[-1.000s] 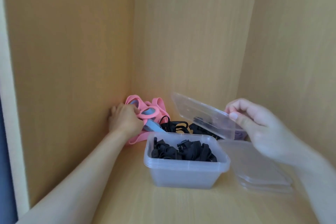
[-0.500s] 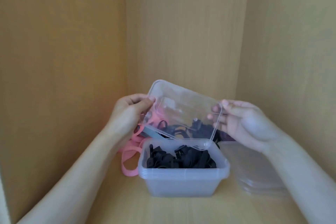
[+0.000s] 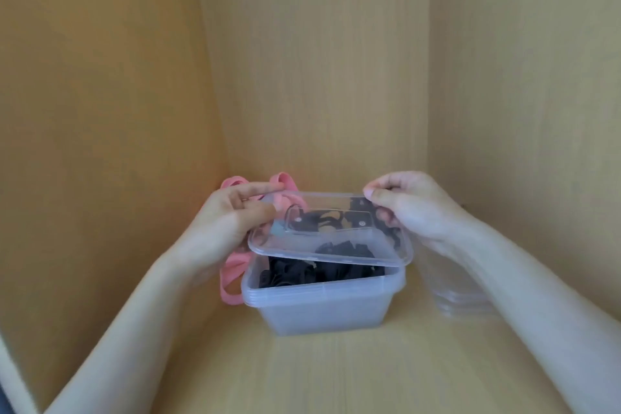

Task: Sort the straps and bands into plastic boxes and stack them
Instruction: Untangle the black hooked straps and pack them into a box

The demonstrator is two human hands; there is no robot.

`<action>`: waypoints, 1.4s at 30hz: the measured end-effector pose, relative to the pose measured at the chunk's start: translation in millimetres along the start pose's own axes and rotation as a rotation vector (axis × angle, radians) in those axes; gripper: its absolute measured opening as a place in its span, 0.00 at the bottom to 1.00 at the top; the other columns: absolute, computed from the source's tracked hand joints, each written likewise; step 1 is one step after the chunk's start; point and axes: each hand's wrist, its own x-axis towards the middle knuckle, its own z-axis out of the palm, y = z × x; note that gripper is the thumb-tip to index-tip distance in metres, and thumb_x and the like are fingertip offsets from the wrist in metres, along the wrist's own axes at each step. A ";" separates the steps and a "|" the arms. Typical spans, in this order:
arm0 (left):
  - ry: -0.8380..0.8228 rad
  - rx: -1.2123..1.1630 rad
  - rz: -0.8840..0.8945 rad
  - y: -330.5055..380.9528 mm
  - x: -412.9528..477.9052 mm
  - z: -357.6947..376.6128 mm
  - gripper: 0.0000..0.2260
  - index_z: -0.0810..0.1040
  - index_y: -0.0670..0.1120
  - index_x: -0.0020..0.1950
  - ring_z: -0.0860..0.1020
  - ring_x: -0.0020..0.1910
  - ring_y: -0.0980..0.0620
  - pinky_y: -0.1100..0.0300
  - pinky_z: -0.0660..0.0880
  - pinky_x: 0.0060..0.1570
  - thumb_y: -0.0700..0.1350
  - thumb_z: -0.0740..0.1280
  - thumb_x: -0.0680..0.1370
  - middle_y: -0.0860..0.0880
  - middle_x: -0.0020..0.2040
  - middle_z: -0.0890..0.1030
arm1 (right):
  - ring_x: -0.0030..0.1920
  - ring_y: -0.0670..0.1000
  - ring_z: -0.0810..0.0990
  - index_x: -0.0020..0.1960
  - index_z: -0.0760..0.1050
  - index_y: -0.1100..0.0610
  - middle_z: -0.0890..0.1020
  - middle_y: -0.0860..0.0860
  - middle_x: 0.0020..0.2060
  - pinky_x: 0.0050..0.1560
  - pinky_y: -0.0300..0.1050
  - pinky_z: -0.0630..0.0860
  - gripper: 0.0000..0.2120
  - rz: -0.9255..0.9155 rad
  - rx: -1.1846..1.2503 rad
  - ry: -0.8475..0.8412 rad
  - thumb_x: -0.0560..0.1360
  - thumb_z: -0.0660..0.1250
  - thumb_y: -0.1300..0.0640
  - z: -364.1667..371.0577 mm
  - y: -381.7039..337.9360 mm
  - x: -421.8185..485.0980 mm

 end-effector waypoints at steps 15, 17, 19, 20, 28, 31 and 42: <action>0.224 0.268 -0.057 -9.1 -24.0 10.0 0.07 0.85 0.40 0.51 0.83 0.36 0.53 0.64 0.78 0.38 0.34 0.66 0.81 0.43 0.42 0.87 | 0.47 0.43 0.79 0.38 0.83 0.49 0.83 0.43 0.41 0.41 0.35 0.69 0.11 -0.033 -0.211 -0.024 0.78 0.70 0.58 19.4 20.0 -1.2; 0.227 0.322 -0.070 -10.0 -24.2 9.3 0.07 0.85 0.41 0.50 0.82 0.40 0.46 0.56 0.77 0.45 0.35 0.66 0.80 0.36 0.46 0.85 | 0.48 0.42 0.79 0.40 0.83 0.50 0.84 0.42 0.42 0.41 0.34 0.68 0.09 -0.024 -0.223 -0.048 0.78 0.70 0.58 18.1 20.2 -0.3; 0.212 0.375 -0.070 -12.7 -24.3 8.1 0.08 0.85 0.42 0.50 0.80 0.40 0.45 0.53 0.75 0.46 0.35 0.66 0.80 0.33 0.46 0.84 | 0.48 0.41 0.79 0.40 0.84 0.50 0.84 0.42 0.42 0.41 0.34 0.68 0.09 -0.020 -0.229 -0.065 0.78 0.70 0.57 17.2 19.9 0.7; 0.211 0.403 -0.066 -14.2 -24.8 7.6 0.08 0.85 0.43 0.49 0.80 0.40 0.45 0.52 0.76 0.46 0.35 0.66 0.80 0.34 0.46 0.84 | 0.47 0.41 0.79 0.40 0.84 0.51 0.84 0.42 0.42 0.40 0.34 0.68 0.09 -0.019 -0.236 -0.072 0.78 0.71 0.57 17.0 19.6 1.0; 0.220 0.712 0.125 -11.7 -29.2 4.4 0.06 0.87 0.46 0.50 0.79 0.48 0.62 0.75 0.71 0.47 0.38 0.71 0.78 0.55 0.48 0.83 | 0.41 0.43 0.80 0.36 0.82 0.51 0.82 0.39 0.33 0.37 0.37 0.69 0.09 -0.044 -0.389 -0.086 0.76 0.72 0.58 21.0 18.2 6.7; 0.055 0.738 0.125 0.1 -33.5 5.7 0.06 0.87 0.49 0.46 0.81 0.44 0.61 0.68 0.76 0.46 0.40 0.70 0.79 0.56 0.43 0.85 | 0.43 0.43 0.81 0.36 0.82 0.51 0.83 0.39 0.33 0.38 0.37 0.71 0.09 -0.057 -0.425 -0.111 0.75 0.72 0.58 22.5 17.0 9.2; -0.148 0.689 -0.076 -9.1 -43.5 23.9 0.40 0.65 0.63 0.77 0.69 0.67 0.64 0.66 0.65 0.62 0.76 0.58 0.67 0.66 0.73 0.68 | 0.36 0.42 0.79 0.36 0.81 0.50 0.80 0.34 0.28 0.31 0.34 0.69 0.10 -0.124 -0.477 -0.077 0.76 0.69 0.59 24.1 18.4 6.0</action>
